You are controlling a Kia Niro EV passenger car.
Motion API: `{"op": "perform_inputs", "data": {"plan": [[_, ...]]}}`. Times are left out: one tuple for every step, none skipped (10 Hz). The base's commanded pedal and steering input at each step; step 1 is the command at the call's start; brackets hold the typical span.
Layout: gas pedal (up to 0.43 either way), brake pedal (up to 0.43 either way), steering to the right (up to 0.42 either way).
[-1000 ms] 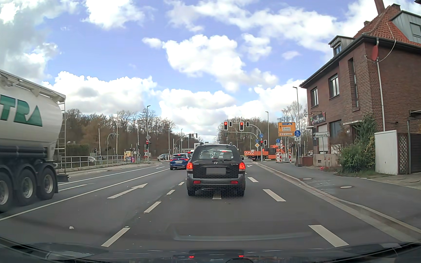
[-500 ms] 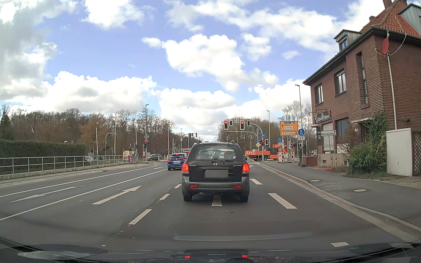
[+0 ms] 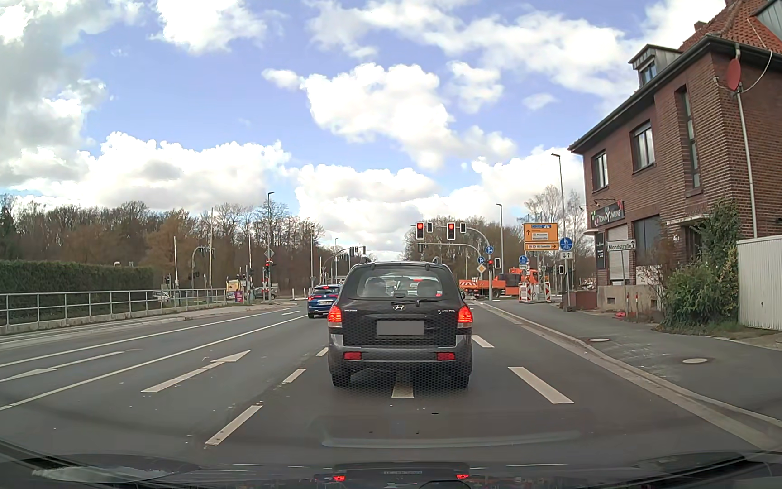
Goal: Follow the waypoints while adhering to traffic rules and regulations
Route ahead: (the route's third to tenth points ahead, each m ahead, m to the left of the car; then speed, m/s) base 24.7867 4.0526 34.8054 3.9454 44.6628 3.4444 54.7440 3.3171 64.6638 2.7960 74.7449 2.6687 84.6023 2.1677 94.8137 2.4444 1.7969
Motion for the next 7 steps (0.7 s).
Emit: {"op": "perform_inputs", "data": {"plan": [[0.000,0.213,-0.003],[0.000,0.213,-0.002],[0.000,0.220,-0.003],[0.000,0.220,-0.002],[0.000,0.220,-0.003],[0.000,0.226,-0.003],[0.000,0.220,-0.002]]}}
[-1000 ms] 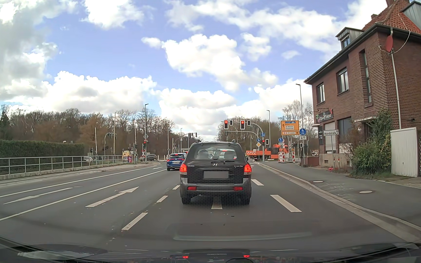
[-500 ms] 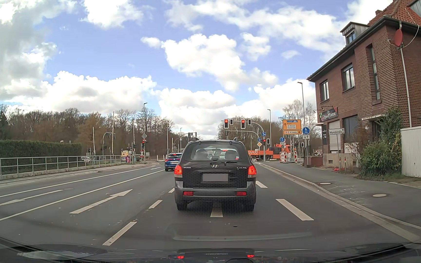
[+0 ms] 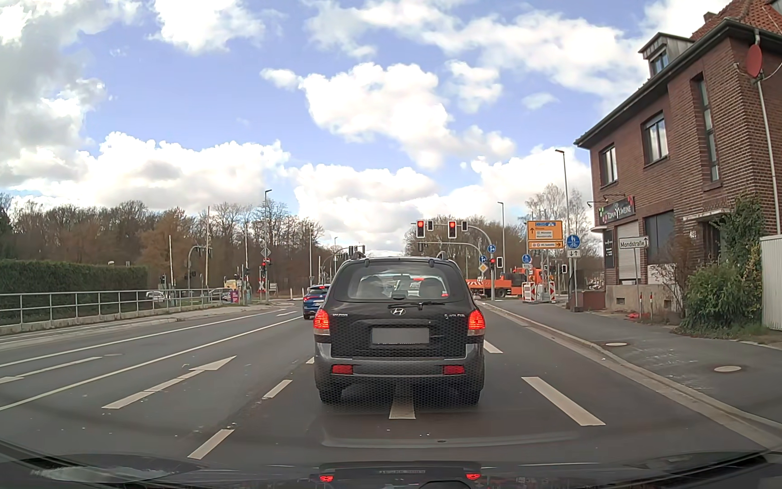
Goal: Follow the waypoints while adhering to traffic rules and regulations
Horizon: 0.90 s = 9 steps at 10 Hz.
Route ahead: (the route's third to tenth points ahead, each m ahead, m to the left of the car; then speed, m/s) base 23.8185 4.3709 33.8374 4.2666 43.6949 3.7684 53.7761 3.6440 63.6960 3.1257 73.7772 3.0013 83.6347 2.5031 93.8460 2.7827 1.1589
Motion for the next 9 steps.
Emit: {"op": "perform_inputs", "data": {"plan": [[0.000,0.226,-0.002],[0.000,0.226,-0.002],[0.000,0.226,-0.003],[0.000,0.226,-0.003],[0.000,0.226,-0.003],[0.000,0.232,-0.003],[0.000,0.226,-0.003],[0.000,0.232,-0.002],[0.000,0.232,-0.003]]}}
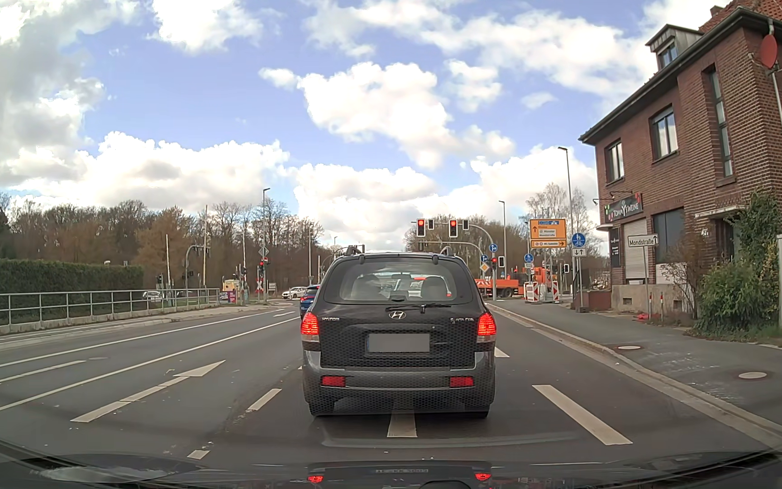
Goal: Follow the waypoints while adhering to traffic rules and regulations
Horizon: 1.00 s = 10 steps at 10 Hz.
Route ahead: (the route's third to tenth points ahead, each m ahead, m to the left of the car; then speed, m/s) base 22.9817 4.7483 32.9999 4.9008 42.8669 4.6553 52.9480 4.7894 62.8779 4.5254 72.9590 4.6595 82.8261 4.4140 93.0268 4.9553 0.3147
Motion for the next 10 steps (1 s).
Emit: {"op": "perform_inputs", "data": {"plan": [[0.000,0.232,-0.002],[0.000,0.232,-0.003],[0.000,0.238,-0.002],[0.000,0.238,-0.002],[0.000,0.238,-0.003],[0.000,0.238,-0.002],[0.000,0.238,-0.002],[0.000,0.238,-0.002],[0.000,0.232,-0.002],[0.000,0.232,-0.002]]}}
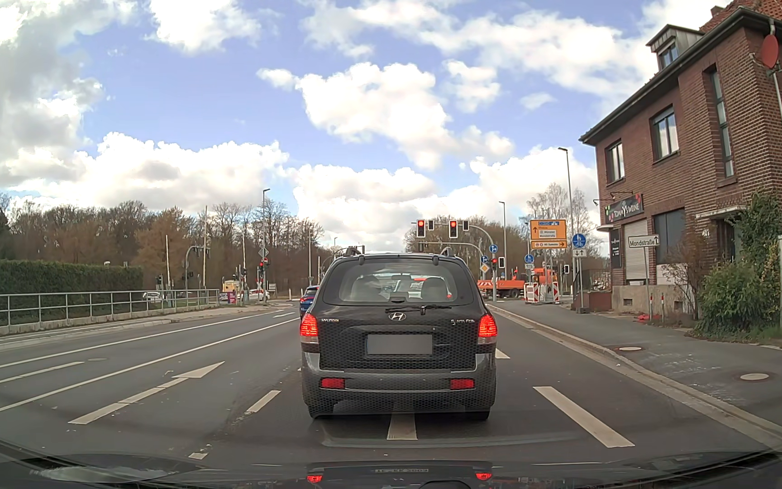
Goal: Follow the waypoints while adhering to traffic rules and regulations
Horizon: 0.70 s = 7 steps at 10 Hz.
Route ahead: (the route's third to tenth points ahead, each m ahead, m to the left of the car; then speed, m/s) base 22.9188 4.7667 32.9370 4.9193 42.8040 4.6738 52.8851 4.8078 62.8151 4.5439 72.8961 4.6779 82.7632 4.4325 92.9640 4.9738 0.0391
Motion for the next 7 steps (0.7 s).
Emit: {"op": "perform_inputs", "data": {"plan": [[0.000,0.232,-0.002],[0.000,0.232,-0.002],[0.000,0.238,-0.002],[0.000,0.238,-0.002],[0.000,0.232,-0.002],[0.000,0.232,-0.002],[0.000,0.232,-0.002]]}}
